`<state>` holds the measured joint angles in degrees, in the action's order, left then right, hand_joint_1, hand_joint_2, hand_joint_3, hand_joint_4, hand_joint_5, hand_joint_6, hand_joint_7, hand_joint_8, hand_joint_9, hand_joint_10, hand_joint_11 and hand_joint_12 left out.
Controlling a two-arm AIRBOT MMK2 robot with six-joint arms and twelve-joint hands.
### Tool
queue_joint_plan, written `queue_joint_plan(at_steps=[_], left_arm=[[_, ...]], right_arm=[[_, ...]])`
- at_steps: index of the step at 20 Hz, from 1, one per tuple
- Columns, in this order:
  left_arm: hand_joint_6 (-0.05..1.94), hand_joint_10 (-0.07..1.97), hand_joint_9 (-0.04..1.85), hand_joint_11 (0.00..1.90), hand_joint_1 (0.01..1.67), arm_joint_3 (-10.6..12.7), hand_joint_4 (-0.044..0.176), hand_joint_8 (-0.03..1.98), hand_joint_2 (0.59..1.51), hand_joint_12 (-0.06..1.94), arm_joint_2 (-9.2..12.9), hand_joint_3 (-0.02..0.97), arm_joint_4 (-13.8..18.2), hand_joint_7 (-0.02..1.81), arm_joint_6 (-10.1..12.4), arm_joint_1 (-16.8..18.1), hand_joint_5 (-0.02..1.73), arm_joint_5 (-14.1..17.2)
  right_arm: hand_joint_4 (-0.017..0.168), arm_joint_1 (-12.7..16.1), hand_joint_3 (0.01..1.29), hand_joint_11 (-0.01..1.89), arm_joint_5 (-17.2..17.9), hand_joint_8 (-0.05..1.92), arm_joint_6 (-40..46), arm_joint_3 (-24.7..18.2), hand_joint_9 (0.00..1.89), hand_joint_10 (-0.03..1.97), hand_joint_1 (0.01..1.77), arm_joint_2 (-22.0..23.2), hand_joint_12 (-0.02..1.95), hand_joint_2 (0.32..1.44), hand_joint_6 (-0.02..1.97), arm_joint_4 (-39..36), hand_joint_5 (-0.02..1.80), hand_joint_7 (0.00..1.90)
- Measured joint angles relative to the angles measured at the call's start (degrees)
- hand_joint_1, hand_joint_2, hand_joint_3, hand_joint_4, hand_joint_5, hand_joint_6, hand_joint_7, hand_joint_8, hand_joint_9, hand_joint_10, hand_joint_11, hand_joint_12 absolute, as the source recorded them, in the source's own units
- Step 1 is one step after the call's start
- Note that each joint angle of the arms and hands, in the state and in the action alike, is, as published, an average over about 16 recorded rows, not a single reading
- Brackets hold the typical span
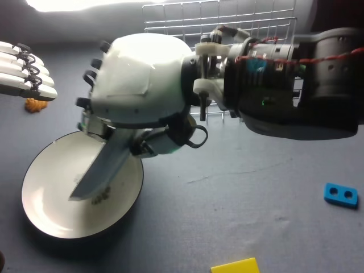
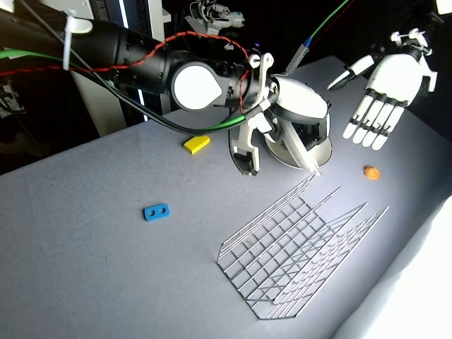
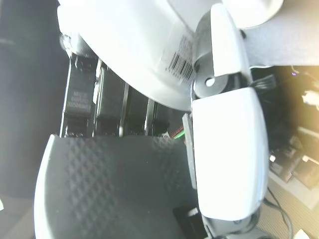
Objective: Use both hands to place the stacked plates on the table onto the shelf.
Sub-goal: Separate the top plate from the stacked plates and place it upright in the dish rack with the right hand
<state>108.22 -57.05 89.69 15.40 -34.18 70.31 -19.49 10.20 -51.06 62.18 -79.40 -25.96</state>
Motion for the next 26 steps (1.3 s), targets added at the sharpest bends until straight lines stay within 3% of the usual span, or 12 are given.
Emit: queue_joint_plan(at_steps=[4,10,26], left_arm=[[0.01,0.02,0.09,0.02,0.02,-0.1,0.001,0.00,1.090,0.25,0.5,0.015,-0.3,0.10,1.2,0.4,0.10,-0.9],[0.01,0.02,0.10,0.02,0.02,-0.8,0.003,0.00,1.090,0.24,1.3,0.015,-0.5,0.10,1.2,0.5,0.09,-2.3],[0.01,0.02,0.09,0.02,0.02,0.3,0.006,0.00,1.086,0.22,1.5,0.013,-0.4,0.10,-0.3,-1.4,0.09,-5.8]], right_arm=[[0.024,2.1,0.01,0.83,-0.8,1.01,0.1,-2.5,1.04,0.67,1.17,1.9,1.36,1.02,1.10,0.5,0.88,0.97],[0.024,5.2,0.01,0.83,-1.9,1.02,4.2,-4.9,1.04,0.64,1.17,4.6,1.37,1.03,1.10,-1.1,0.89,0.95],[0.024,15.4,0.01,0.83,-2.0,1.02,61.5,-2.7,1.05,0.67,1.18,9.5,1.38,1.04,1.10,-36.9,0.87,0.95]])
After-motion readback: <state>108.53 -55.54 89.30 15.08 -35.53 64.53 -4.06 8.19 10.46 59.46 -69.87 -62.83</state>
